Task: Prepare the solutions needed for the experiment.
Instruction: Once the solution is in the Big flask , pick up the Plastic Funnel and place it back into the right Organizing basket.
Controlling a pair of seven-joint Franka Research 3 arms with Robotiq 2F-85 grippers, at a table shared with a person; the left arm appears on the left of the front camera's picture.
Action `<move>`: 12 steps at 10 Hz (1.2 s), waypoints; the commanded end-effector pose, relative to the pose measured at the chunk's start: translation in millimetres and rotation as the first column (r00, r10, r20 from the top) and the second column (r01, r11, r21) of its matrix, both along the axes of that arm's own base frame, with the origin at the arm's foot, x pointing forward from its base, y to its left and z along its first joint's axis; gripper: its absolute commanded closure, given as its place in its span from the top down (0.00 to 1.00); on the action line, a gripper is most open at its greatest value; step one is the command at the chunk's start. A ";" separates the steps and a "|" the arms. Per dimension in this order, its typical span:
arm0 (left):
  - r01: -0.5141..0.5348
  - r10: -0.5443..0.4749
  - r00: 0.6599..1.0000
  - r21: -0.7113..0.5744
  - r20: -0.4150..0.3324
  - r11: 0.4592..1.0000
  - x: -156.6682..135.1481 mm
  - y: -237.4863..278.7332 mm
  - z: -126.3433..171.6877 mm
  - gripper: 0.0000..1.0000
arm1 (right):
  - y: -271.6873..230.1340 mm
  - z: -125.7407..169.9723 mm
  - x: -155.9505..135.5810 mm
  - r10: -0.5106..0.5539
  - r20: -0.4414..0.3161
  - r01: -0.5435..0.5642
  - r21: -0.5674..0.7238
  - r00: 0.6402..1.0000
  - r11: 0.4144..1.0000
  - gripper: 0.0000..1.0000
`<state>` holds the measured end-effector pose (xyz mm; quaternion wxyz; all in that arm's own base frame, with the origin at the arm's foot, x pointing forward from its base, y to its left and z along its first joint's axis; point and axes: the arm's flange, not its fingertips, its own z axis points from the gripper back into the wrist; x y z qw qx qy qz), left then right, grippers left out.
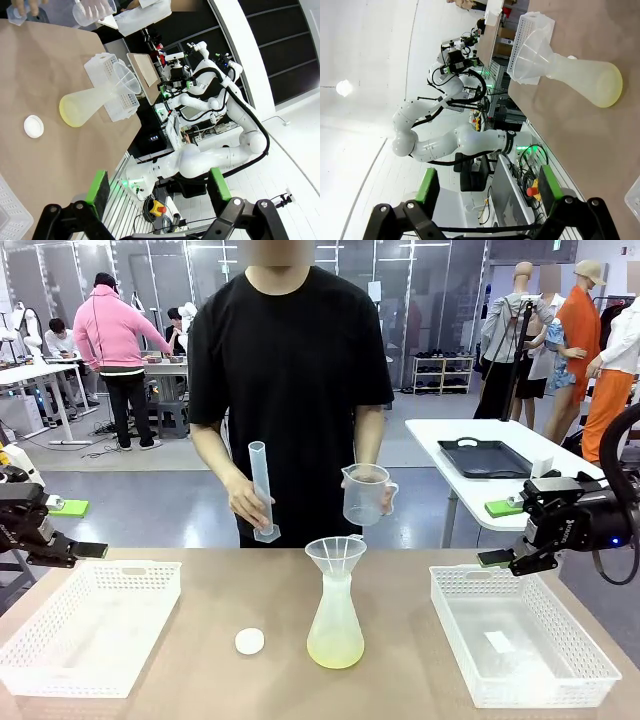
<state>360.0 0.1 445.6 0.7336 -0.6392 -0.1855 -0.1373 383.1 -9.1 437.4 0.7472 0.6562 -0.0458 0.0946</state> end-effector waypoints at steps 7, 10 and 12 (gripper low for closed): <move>0.001 -0.001 1.000 -0.025 0.014 1.000 2.2 -1.9 1.4 1.00 | 7.5 14.2 2.2 -0.065 -0.037 0.057 -0.189 0.997 0.980 1.00; 0.001 -0.001 1.000 -0.025 0.014 1.000 2.2 -1.9 1.4 1.00 | 29.0 63.4 30.9 -0.140 -0.002 0.122 -0.480 0.990 0.869 1.00; 0.001 -0.001 1.000 -0.025 0.014 1.000 2.2 -1.9 1.4 1.00 | 59.9 91.8 46.6 -0.154 0.013 0.124 -0.666 0.988 0.735 1.00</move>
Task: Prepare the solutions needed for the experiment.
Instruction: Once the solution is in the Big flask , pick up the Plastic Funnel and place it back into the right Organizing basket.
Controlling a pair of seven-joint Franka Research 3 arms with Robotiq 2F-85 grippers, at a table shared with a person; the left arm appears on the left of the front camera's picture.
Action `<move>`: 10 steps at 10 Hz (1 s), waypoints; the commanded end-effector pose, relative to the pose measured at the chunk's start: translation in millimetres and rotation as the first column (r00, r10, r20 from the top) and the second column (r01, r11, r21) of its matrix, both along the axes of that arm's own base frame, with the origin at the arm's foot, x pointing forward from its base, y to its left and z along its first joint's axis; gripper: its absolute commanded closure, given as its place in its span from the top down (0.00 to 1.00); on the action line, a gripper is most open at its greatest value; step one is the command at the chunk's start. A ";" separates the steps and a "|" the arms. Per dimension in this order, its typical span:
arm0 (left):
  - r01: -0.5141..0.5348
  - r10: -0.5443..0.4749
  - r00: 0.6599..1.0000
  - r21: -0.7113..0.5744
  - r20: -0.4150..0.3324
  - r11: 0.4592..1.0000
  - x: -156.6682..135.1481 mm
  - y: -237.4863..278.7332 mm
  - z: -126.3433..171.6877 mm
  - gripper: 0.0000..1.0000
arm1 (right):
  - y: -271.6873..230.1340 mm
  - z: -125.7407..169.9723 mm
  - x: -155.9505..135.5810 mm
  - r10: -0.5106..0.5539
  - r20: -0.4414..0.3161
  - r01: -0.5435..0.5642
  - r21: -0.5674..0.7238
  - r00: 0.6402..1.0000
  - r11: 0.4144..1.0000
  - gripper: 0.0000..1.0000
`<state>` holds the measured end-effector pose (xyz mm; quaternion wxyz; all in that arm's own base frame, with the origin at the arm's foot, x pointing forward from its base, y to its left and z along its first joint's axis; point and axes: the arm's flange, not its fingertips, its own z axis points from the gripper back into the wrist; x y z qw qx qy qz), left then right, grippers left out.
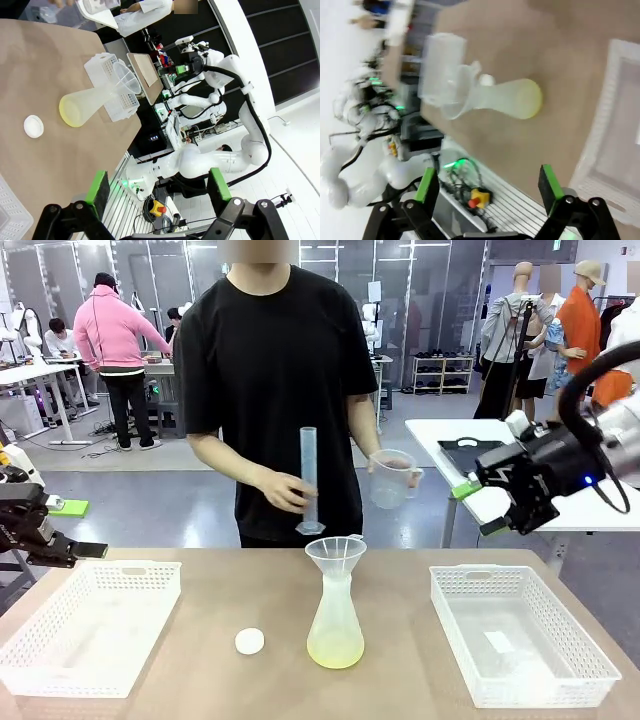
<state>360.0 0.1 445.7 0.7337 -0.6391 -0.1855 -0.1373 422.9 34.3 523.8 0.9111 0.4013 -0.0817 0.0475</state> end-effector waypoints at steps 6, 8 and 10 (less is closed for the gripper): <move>0.001 -0.001 1.000 -0.025 0.014 1.000 2.2 -1.9 1.4 1.00 | 66.8 26.9 14.0 -0.061 0.018 0.063 -0.388 0.998 0.920 1.00; 0.001 -0.001 1.000 -0.025 0.014 1.000 2.2 -1.9 1.4 1.00 | 66.8 26.9 14.0 -0.061 0.018 0.063 -0.388 0.998 0.920 1.00; 0.001 -0.001 1.000 -0.025 0.014 1.000 2.2 -1.9 1.4 1.00 | 66.8 26.9 14.0 -0.061 0.018 0.063 -0.388 0.998 0.920 1.00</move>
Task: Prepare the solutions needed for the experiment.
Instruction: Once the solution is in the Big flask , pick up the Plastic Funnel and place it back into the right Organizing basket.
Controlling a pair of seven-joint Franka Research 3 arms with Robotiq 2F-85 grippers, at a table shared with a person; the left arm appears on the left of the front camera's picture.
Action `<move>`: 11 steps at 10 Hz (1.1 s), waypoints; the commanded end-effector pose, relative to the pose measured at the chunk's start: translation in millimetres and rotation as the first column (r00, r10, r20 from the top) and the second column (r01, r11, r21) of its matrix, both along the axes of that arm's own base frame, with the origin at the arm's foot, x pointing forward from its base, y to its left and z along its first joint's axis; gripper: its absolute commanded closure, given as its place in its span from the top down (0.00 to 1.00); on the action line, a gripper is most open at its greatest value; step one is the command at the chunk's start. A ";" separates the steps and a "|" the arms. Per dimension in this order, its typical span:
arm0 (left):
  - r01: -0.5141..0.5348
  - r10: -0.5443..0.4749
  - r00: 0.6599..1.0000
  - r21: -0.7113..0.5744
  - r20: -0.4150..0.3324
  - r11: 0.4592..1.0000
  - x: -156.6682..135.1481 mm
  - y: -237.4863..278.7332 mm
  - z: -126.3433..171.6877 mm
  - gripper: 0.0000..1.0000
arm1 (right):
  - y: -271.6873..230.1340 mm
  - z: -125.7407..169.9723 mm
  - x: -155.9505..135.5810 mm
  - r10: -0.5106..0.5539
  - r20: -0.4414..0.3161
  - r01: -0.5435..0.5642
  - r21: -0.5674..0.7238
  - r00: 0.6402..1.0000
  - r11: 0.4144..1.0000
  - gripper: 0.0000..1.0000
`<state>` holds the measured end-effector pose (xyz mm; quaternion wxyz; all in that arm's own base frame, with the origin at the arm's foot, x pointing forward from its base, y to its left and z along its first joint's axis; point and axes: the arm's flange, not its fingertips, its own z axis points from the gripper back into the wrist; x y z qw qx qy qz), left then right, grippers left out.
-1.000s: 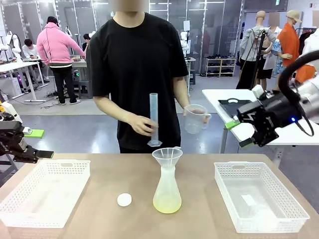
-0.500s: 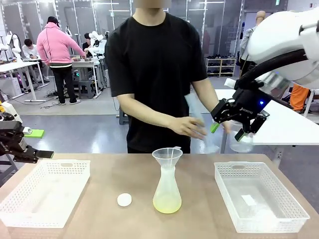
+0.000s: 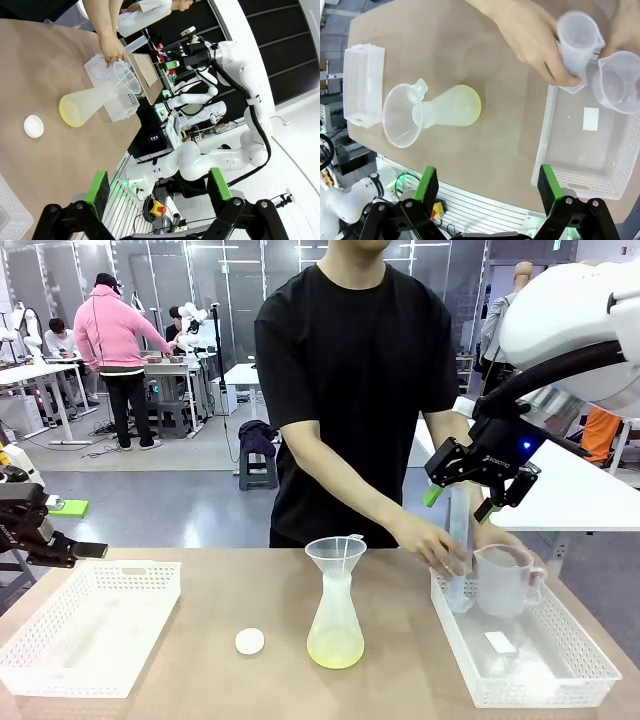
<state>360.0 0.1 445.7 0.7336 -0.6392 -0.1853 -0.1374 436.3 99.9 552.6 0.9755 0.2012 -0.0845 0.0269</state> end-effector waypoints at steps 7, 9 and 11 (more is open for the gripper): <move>0.001 -0.001 1.000 -0.025 0.014 1.000 2.2 -1.9 1.4 1.00 | 74.5 -12.4 15.7 -0.020 -0.107 0.018 -0.015 0.994 1.000 1.00; 0.001 -0.001 1.000 -0.025 0.014 1.000 2.2 -1.9 1.4 1.00 | 98.3 -21.5 24.7 0.005 -0.132 -0.008 -0.021 0.991 1.000 1.00; 0.001 -0.001 1.000 -0.025 0.014 1.000 2.2 -1.9 1.4 1.00 | 113.2 -30.7 30.5 0.010 -0.164 -0.013 -0.014 0.986 1.000 1.00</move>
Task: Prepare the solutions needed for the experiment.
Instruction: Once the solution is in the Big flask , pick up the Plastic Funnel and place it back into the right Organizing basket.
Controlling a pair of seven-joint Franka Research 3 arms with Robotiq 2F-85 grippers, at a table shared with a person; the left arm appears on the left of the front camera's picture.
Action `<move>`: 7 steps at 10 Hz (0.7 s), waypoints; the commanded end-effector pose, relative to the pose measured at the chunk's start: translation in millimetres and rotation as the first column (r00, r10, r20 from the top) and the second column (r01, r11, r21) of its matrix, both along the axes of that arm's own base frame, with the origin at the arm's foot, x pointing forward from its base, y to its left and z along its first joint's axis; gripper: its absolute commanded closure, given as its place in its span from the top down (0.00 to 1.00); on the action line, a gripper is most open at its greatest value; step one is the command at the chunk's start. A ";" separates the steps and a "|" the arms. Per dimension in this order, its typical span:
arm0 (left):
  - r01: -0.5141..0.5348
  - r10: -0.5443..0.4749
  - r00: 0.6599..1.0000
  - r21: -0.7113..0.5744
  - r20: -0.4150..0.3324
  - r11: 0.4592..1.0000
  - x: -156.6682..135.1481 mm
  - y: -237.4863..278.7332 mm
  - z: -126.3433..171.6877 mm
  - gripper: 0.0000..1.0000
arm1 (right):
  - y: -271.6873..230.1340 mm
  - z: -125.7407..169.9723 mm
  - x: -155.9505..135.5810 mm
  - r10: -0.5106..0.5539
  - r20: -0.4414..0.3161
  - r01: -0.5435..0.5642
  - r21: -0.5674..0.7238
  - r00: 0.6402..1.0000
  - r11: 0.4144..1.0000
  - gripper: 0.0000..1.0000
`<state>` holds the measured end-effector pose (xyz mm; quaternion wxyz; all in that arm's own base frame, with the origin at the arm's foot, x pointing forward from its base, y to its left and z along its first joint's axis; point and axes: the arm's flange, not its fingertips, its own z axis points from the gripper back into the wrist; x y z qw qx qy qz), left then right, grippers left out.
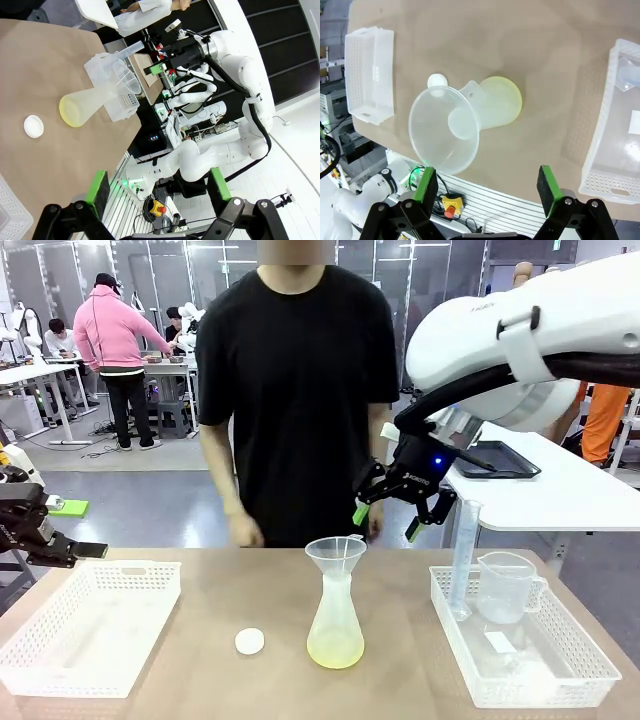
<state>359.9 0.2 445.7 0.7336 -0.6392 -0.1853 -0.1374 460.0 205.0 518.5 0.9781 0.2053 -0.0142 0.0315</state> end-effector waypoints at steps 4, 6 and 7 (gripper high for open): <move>0.001 -0.001 1.000 -0.024 0.014 1.000 2.3 -2.0 1.3 1.00 | 29.6 -12.4 12.9 -0.016 -0.070 0.014 -0.035 0.997 0.999 1.00; 0.001 -0.001 1.000 -0.024 0.014 1.000 2.3 -2.0 1.3 1.00 | 33.8 -16.9 15.7 -0.015 -0.093 0.011 -0.048 0.996 0.999 1.00; 0.001 -0.001 1.000 -0.024 0.014 1.000 2.3 -2.0 1.3 1.00 | 35.2 -18.8 16.5 -0.011 -0.104 0.006 -0.056 0.994 0.998 1.00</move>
